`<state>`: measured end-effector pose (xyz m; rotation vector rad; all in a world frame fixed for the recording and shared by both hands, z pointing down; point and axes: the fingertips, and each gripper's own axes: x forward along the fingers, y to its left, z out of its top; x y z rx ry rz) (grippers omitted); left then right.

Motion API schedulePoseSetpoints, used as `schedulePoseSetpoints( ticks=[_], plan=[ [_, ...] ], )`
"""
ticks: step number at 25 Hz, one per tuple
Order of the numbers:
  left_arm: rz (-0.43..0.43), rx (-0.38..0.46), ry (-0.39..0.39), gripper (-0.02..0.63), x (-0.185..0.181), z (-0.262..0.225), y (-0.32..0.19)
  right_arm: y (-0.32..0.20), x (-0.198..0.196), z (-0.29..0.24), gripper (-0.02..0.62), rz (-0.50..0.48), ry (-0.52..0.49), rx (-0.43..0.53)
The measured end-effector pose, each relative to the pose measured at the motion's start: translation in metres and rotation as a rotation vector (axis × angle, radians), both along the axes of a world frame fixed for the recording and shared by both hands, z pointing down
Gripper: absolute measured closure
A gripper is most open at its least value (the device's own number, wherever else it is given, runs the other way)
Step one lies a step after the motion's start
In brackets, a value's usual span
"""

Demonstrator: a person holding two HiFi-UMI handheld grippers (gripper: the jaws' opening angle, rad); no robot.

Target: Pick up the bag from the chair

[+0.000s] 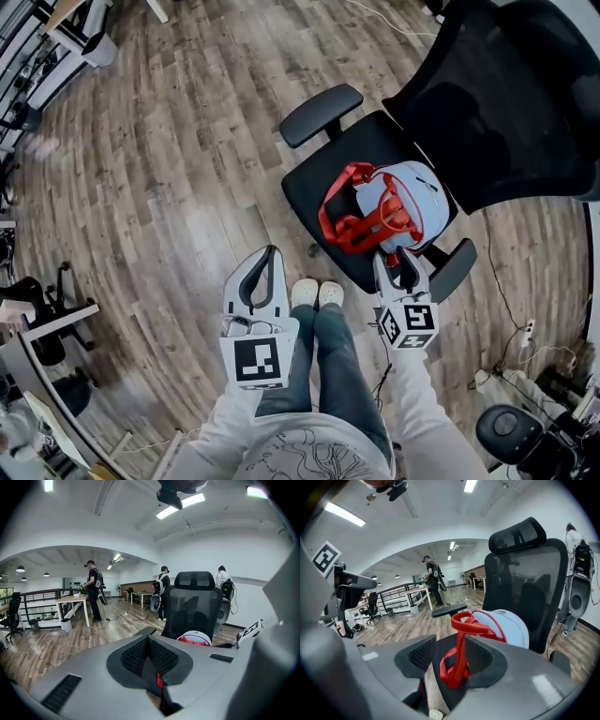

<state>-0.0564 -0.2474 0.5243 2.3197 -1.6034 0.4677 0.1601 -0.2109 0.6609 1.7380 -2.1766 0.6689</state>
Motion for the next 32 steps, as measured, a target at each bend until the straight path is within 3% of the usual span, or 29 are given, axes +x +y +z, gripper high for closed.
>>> schedulePoseSetpoints(
  ticks=[10, 32],
  plan=[
    [0.011, -0.072, -0.022, 0.601, 0.014, 0.042, 0.013, -0.008, 0.018, 0.067, 0.397, 0.009, -0.009, -0.091],
    [-0.021, -0.149, -0.033, 0.601, 0.006, 0.081, 0.023, -0.057, -0.008, 0.104, 0.399, -0.030, -0.074, -0.083]
  ],
)
